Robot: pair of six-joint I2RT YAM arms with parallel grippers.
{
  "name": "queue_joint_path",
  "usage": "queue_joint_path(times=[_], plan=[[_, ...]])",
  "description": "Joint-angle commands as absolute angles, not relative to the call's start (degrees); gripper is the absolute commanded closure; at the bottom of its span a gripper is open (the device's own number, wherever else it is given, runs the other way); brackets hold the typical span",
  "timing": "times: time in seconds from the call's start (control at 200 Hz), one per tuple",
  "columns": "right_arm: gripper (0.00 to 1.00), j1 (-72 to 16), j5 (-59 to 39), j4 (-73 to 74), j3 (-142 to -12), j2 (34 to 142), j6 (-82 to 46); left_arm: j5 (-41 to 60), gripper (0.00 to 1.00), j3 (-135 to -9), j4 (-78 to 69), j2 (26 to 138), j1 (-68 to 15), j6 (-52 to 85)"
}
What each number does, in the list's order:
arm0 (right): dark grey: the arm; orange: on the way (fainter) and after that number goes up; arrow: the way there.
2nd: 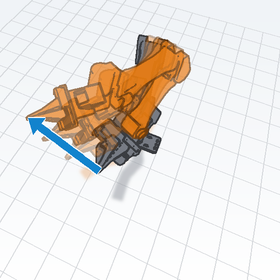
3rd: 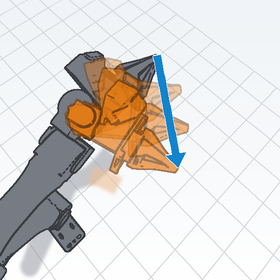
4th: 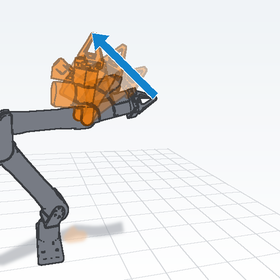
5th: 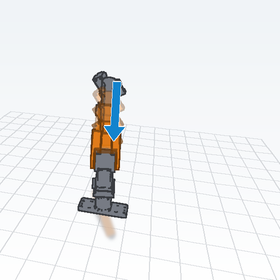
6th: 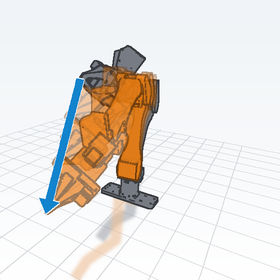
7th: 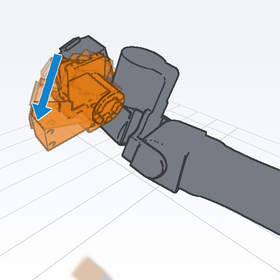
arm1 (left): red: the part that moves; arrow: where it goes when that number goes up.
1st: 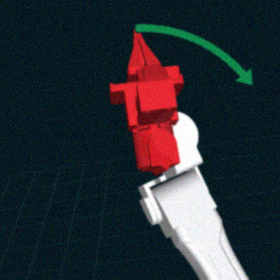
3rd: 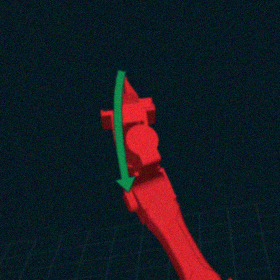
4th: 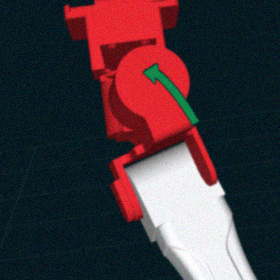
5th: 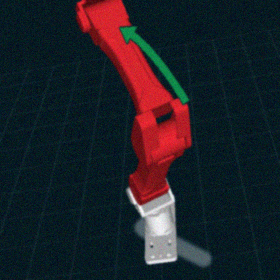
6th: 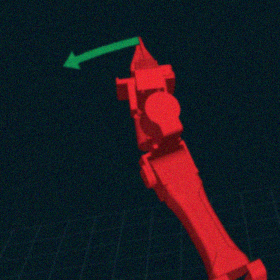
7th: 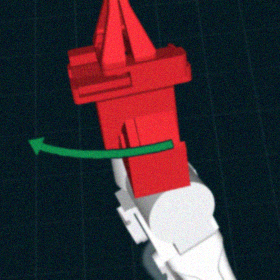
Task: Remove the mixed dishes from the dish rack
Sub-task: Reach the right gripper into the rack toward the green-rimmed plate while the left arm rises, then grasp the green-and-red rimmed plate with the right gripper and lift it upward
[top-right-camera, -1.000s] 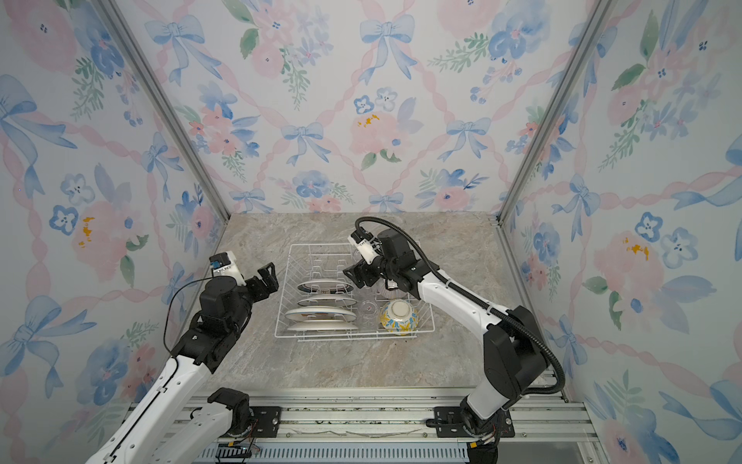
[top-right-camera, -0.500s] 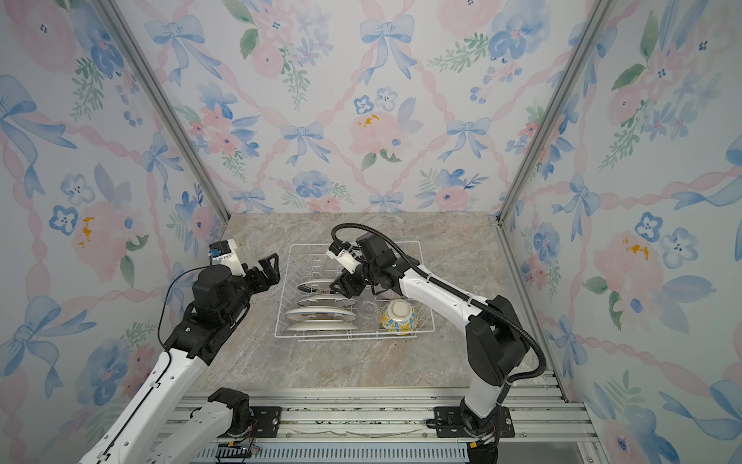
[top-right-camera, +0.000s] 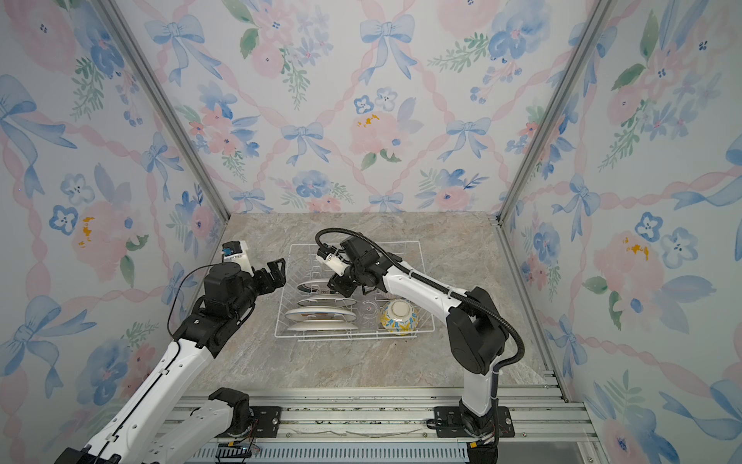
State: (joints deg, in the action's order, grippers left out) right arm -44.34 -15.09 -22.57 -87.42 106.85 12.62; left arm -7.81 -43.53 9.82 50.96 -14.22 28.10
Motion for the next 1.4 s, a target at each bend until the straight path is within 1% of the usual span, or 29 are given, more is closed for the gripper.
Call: queue_joint_path(times=[0.0,0.115,0.135,0.205,0.305,0.38,0.44,0.61,0.645,0.705,0.74,0.795,0.865,0.97,1.07,1.145,1.205,1.395], plan=[[0.68,-44.91,-13.85,-24.91,-89.37,108.22,14.78,-7.9,0.02,-42.63,9.03,50.0,-14.41,27.13],[0.82,-44.99,-12.31,-26.91,-91.72,109.58,15.51,-7.98,0.02,-42.63,8.71,49.74,-14.41,27.32],[0.82,-45.08,-12.16,-26.97,-92.04,109.7,15.55,-8.0,0.02,-40.85,8.64,49.66,-14.41,27.38],[0.82,-45.41,-12.07,-26.87,-92.31,110.02,16.2,-8.01,0.02,-40.52,8.52,49.57,-14.41,27.51],[0.8,-45.92,-11.61,-26.96,-92.8,110.69,17.35,-7.75,0.02,-40.06,8.38,49.48,-14.41,27.52],[0.73,-46.08,-12.03,-27.97,-93.76,111.54,18.07,-7.65,0.02,-39.79,8.37,49.17,-14.41,27.62],[0.65,-46.15,-12.26,-28.6,-94.46,112.2,18.43,-7.65,0.02,-39.56,8.36,48.98,-14.41,27.69],[0.65,-46.23,-12.98,-28.39,-94.75,112.98,19.54,-7.99,0.02,-38.41,7.63,48.51,-14.41,27.95],[0.66,-46.27,-13.18,-28.33,-94.86,113.02,19.81,-8.0,0.02,-38.09,7.42,48.52,-14.41,28.0],[0.74,-46.35,-13.1,-28.3,-95.09,112.94,20.16,-7.93,0.02,-37.97,7.3,48.68,-14.41,28.2],[0.77,-46.43,-12.92,-28.22,-95.1,112.69,20.37,-7.83,0.02,-37.97,7.29,48.78,-14.41,28.2],[0.78,-46.52,-12.64,-27.98,-94.9,111.96,20.8,-7.66,0.02,-37.92,7.31,48.78,-14.37,28.37],[0.84,-46.75,-11.96,-27.7,-94.43,110.83,21.58,-7.73,0.02,-37.8,7.27,48.78,-14.41,28.56],[0.86,-47.05,-10.11,-26.84,-93.31,109.01,22.7,-7.56,0.02,-37.73,7.18,48.61,-14.41,28.57],[0.92,-47.18,-8.1,-25.45,-92.42,107.18,22.86,-7.64,0.02,-37.66,7.21,48.37,-14.41,28.65],[0.92,-47.11,-6.61,-23.78,-91.79,105.86,22.3,-7.69,0.02,-37.53,6.88,48.38,-14.41,28.9],[1.0,-47.12,-5.65,-22.67,-91.36,104.85,21.9,-7.49,0.02,-37.65,6.86,48.36,-14.4,29.05],[1.0,-47.12,-0.84,-18.17,-89.87,101.3,18.81,-7.08,0.02,-37.84,6.75,48.16,-14.41,29.88]])
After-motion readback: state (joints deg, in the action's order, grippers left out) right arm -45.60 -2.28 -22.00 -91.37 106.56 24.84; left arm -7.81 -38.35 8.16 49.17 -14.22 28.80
